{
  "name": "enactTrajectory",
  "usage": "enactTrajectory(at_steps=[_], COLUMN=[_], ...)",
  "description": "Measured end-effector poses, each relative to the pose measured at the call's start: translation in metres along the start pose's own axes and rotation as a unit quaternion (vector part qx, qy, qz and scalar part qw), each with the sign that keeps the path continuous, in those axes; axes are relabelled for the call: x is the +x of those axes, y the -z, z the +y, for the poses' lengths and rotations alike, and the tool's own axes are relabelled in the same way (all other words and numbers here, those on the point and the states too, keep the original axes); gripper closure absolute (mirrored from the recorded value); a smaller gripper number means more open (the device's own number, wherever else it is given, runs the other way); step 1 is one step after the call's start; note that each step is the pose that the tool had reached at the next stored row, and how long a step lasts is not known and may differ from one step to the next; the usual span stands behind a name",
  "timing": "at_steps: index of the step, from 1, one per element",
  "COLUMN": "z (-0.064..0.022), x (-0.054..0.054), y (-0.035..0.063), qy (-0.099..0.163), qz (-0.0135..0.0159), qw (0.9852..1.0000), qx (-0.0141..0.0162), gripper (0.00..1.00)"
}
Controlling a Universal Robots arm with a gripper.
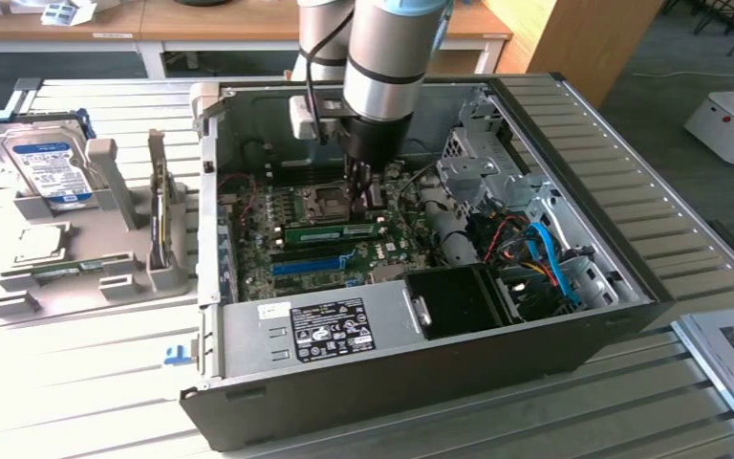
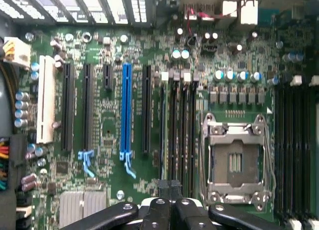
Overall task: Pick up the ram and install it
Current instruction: 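Press down the ram until it locks into place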
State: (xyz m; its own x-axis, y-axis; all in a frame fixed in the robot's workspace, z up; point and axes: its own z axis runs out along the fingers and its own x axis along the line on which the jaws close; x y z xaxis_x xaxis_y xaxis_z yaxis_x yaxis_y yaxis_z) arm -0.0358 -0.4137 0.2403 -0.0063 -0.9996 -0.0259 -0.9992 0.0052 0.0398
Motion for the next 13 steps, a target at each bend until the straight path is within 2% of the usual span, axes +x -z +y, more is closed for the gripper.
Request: enactTrajectory(at_steps=[13], z=[0.0261], x=[0.000], y=[-0.0011], qy=[0.000], qz=[0.0000], qw=[1.0000], qx=[0.0000], gripper=[0.90])
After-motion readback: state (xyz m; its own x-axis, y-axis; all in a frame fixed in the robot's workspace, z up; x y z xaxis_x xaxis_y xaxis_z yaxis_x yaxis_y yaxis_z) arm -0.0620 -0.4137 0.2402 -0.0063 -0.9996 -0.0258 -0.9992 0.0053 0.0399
